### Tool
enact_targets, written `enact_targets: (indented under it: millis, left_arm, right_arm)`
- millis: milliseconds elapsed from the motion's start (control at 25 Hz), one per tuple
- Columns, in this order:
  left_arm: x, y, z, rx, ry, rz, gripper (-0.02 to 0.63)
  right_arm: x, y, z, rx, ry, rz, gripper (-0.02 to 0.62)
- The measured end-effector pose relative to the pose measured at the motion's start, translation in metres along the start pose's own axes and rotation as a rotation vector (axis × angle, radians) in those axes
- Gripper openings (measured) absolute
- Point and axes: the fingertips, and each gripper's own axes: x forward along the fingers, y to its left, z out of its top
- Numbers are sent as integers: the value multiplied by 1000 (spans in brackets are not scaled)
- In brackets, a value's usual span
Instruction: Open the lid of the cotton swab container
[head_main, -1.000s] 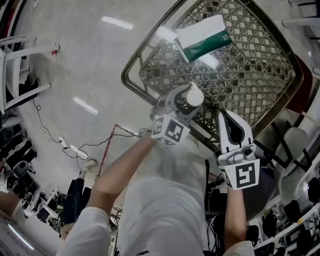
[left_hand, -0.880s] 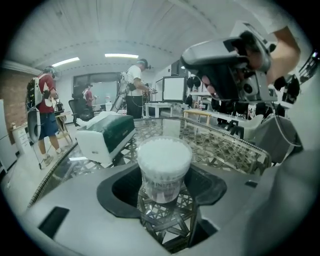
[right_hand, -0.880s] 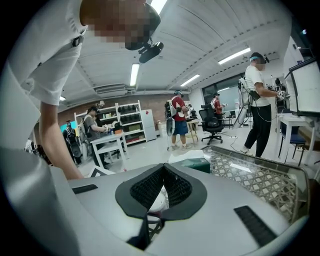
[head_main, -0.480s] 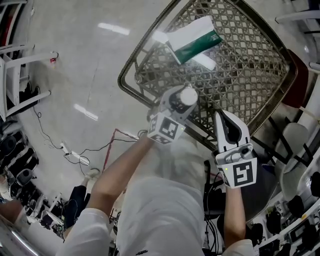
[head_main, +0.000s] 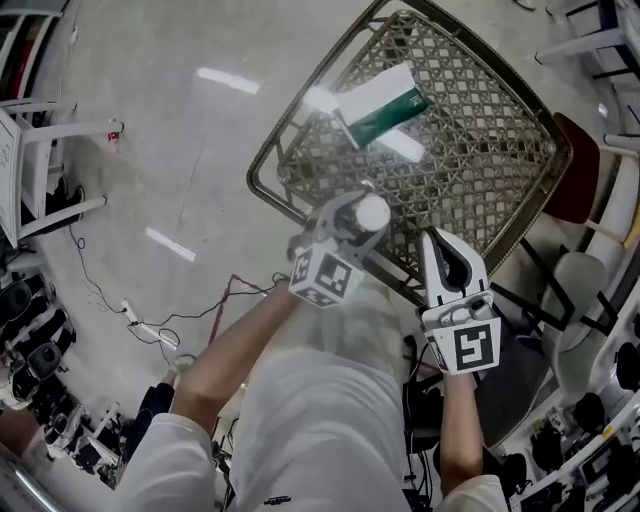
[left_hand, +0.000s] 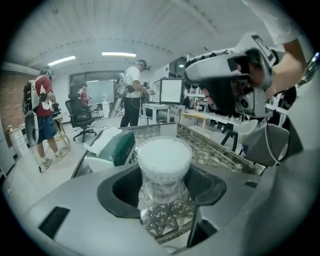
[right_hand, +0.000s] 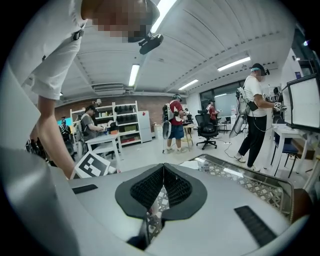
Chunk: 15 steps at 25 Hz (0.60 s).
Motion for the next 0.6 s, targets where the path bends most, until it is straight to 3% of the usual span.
enact_targets:
  millis: [600]
  left_arm:
    - [-83, -6, 120, 38, -59, -56, 255]
  right_arm:
    - [-26, 13, 85, -52, -55, 3, 2]
